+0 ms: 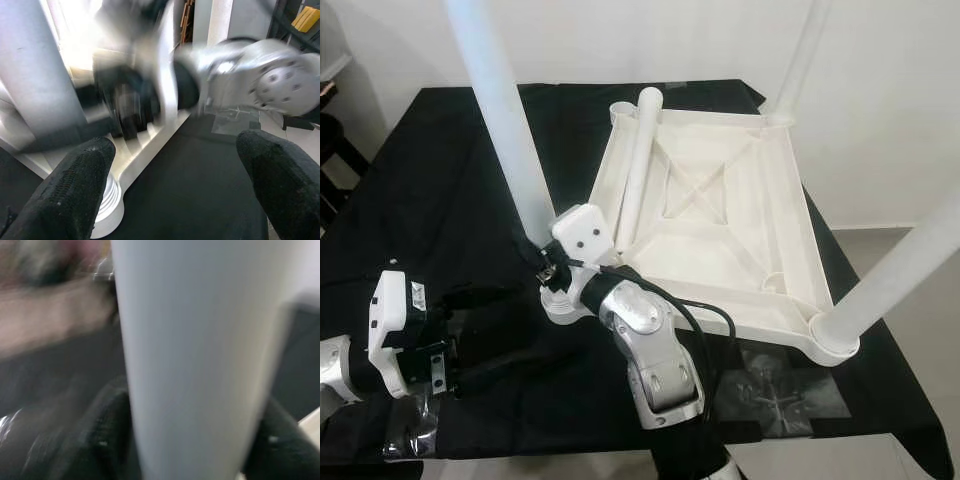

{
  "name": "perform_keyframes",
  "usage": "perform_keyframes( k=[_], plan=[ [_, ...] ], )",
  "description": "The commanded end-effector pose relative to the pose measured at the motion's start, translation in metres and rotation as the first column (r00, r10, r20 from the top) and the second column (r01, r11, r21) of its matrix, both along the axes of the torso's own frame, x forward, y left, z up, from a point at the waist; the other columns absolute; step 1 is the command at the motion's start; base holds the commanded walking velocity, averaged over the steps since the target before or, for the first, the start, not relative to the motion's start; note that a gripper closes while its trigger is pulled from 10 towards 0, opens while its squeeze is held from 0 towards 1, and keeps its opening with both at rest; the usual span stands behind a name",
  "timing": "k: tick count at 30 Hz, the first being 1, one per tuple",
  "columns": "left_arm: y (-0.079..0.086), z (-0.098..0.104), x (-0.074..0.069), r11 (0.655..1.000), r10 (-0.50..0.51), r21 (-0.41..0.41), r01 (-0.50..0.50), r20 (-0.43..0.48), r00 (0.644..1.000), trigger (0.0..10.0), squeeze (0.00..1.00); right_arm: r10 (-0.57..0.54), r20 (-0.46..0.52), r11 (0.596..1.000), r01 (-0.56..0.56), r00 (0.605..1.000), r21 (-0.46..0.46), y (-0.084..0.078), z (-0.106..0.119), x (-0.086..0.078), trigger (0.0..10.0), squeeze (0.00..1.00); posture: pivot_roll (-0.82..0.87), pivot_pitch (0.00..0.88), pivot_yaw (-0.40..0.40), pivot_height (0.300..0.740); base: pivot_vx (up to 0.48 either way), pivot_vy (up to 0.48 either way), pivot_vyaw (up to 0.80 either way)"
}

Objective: Building children table

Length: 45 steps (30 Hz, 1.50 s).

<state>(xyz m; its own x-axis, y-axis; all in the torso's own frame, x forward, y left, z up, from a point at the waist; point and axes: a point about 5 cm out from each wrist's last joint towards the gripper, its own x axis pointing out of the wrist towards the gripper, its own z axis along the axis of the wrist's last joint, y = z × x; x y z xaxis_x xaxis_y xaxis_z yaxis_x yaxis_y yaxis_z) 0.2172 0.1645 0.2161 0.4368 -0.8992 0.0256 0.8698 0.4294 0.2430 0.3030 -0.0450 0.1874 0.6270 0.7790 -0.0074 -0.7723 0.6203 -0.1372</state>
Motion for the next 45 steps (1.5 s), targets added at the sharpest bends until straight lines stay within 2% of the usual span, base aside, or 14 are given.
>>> perform_keyframes(
  k=[1, 5, 6, 11, 16, 17, 33, 35, 36, 37, 39, 40, 42, 45],
  plan=[
    [-0.001, -0.004, 0.000, 1.000, -0.001, -0.003, 0.001, -0.017, 1.000, 10.0, 0.00, 0.215, 0.040, 0.976, -0.216, 0.976, 0.019, 0.000, 0.016, -0.002, 10.0, 1.00, 0.01, 0.184, 0.002, 0.740, 0.000, 0.000, 0.00],
    [-0.001, -0.005, 0.001, 1.000, 0.001, -0.002, -0.001, -0.017, 1.000, 10.0, 0.00, 0.369, 0.085, 0.929, -0.368, 0.925, -0.032, -0.009, 0.027, -0.002, 10.0, 0.89, 0.02, 0.179, -0.003, 0.740, 0.000, 0.000, 0.00],
    [-0.002, -0.006, 0.001, 1.000, 0.002, -0.002, -0.002, -0.017, 1.000, 10.0, 0.00, 0.427, 0.089, 0.903, -0.418, 0.900, -0.101, -0.016, 0.029, 0.002, 10.0, 0.00, 0.03, 0.178, -0.012, 0.740, 0.000, 0.000, 0.00],
    [-0.001, -0.008, 0.001, 1.000, 0.015, 0.011, -0.015, -0.016, 1.000, 10.0, 0.00, 0.587, -0.004, 0.798, -0.579, 0.810, -0.165, -0.035, 0.030, 0.009, 10.0, 0.00, 0.04, 0.171, -0.014, 0.740, 0.000, 0.000, 0.00],
    [0.000, -0.009, 0.001, 1.000, 0.022, 0.015, -0.022, -0.019, 1.000, 10.0, 0.00, 0.641, -0.045, 0.757, -0.641, 0.766, -0.126, -0.041, 0.034, 0.021, 10.0, 0.00, 0.04, 0.165, -0.009, 0.740, 0.000, 0.000, 0.00],
    [0.002, -0.009, 0.001, 0.999, 0.030, 0.020, -0.030, -0.019, 0.999, 10.0, 0.00, 0.636, -0.050, 0.764, -0.638, 0.770, -0.098, -0.043, 0.037, 0.029, 0.0, 0.00, 0.06, 0.167, -0.010, 0.740, 0.000, 0.000, 0.00],
    [0.003, -0.012, 0.000, 0.999, 0.045, 0.012, -0.044, -0.025, 0.999, 10.0, 0.00, 0.628, -0.112, 0.767, -0.637, 0.770, -0.083, -0.070, 0.026, 0.035, 0.0, 0.00, 0.06, 0.179, -0.014, 0.740, 0.000, 0.000, 0.00],
    [0.003, -0.012, 0.000, 0.999, 0.046, 0.012, -0.045, -0.027, 0.999, 10.0, 0.00, 0.562, -0.095, 0.816, -0.569, 0.822, -0.099, -0.073, 0.022, 0.037, 0.0, 0.00, 0.05, 0.185, -0.017, 0.740, 0.000, 0.000, 0.00],
    [0.003, -0.013, 0.000, 0.999, 0.047, 0.010, -0.046, -0.029, 0.998, 10.0, 0.00, 0.435, -0.081, 0.892, -0.442, 0.897, -0.098, -0.074, 0.014, 0.039, 0.0, 0.00, 0.05, 0.189, -0.023, 0.740, 0.000, 0.000, 0.00],
    [0.004, -0.014, 0.000, 0.999, 0.048, 0.012, -0.048, -0.033, 0.998, 10.0, 0.00, 0.117, -0.065, 0.990, -0.121, 0.991, -0.066, -0.072, -0.002, 0.042, 0.0, 0.00, 0.04, 0.189, -0.025, 0.740, 0.000, 0.000, 0.00],
    [0.004, -0.014, 0.000, 0.999, 0.048, 0.012, -0.048, -0.033, 0.998, 10.0, 0.00, 0.117, -0.065, 0.990, -0.121, 0.991, -0.066, -0.072, -0.002, 0.042, 0.0, 0.00, 0.04, 0.189, -0.025, 0.740, 0.000, 0.000, 0.00],
    [0.004, -0.015, 0.000, 0.999, 0.049, 0.008, -0.049, -0.037, 0.998, 10.0, 0.00, -0.180, -0.096, 0.983, 0.174, 0.979, -0.066, -0.077, -0.027, 0.028, 0.0, 0.00, 0.04, 0.199, -0.020, 0.740, 0.000, 0.000, 0.00],
    [0.005, -0.018, 0.002, 0.999, 0.051, -0.015, -0.052, -0.052, 0.997, 10.0, 0.00, -0.403, -0.144, 0.915, 0.396, 0.904, -0.077, -0.078, -0.052, -0.008, 0.0, 0.00, 0.01, 0.199, 0.002, 0.740, 0.000, 0.000, 0.00],
    [0.003, -0.021, 0.005, 0.998, 0.050, -0.034, -0.052, -0.063, 0.997, 10.0, 0.00, -0.401, -0.157, 0.916, 0.396, 0.903, -0.062, -0.075, -0.055, -0.014, 0.0, 0.00, 0.00, 0.193, 0.007, 0.740, 0.000, 0.000, 0.00]
  ],
)
